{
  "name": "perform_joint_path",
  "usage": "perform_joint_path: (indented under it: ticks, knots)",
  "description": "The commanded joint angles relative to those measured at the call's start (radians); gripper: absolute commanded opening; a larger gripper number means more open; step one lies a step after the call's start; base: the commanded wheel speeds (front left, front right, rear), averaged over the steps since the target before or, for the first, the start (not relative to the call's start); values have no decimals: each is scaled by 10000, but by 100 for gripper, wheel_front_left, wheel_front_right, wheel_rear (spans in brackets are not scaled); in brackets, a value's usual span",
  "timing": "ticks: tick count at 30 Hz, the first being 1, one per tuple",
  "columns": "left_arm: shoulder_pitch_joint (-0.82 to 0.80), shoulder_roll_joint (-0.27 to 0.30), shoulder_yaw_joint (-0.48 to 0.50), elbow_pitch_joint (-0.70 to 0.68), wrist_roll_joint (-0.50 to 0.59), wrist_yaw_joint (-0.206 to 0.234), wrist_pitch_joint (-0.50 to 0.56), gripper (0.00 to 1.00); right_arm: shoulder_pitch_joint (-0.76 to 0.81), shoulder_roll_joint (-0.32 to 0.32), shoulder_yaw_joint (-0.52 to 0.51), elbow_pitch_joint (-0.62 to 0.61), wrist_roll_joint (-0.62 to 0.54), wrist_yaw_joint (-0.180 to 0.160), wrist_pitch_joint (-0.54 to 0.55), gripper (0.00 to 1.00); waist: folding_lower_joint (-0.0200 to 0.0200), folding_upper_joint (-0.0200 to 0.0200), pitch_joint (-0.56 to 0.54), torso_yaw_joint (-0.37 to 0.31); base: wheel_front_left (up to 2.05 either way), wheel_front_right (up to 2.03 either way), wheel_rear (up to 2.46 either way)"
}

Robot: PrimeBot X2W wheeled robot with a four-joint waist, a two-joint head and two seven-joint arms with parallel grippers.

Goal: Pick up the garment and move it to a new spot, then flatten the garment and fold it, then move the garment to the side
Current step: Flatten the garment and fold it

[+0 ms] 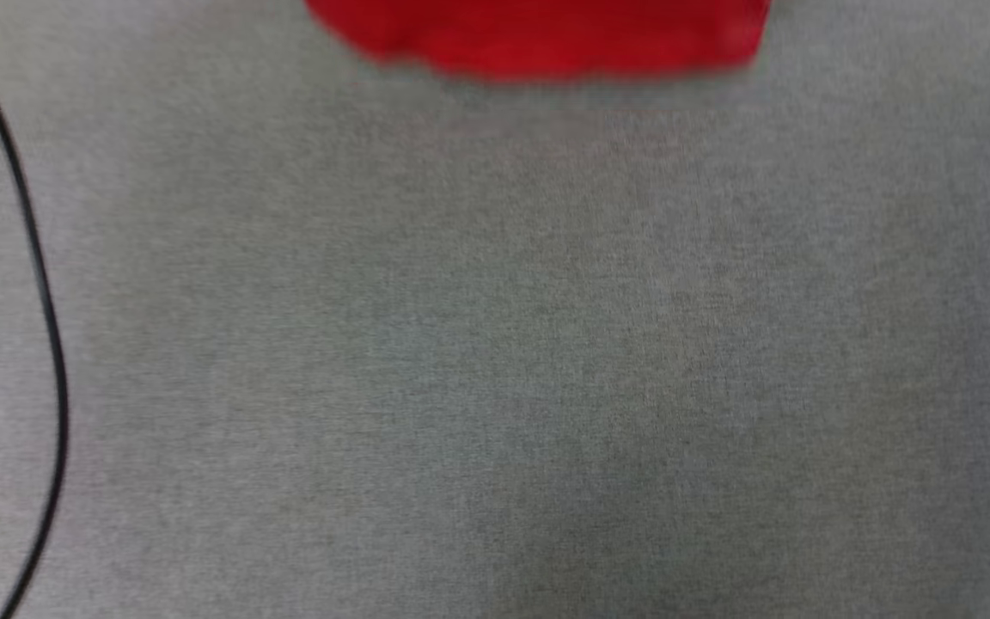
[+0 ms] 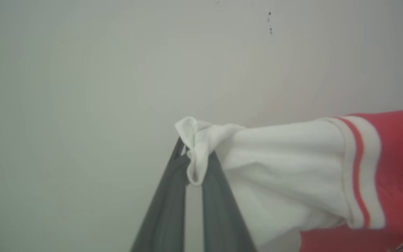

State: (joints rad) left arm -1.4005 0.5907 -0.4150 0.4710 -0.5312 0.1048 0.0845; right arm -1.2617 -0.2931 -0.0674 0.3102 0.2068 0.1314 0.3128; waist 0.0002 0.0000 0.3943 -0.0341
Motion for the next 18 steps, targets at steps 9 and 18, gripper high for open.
perform_joint_path:
  ticks: [9, 18]
  knots:
    - [-2212, -353, -244, 2419, 194, -750, -358, 0, -2966, 431, 949, 2762, -174, -14, -979, 0, -2, 0, 1434, -385, 0, 0, 0]
    - [-1396, -909, -198, 3986, -633, -1568, -151, 0, -2332, 670, 1782, 4237, 457, -14, -1582, 0, -2, 0, 1585, -277, 0, 0, 0]
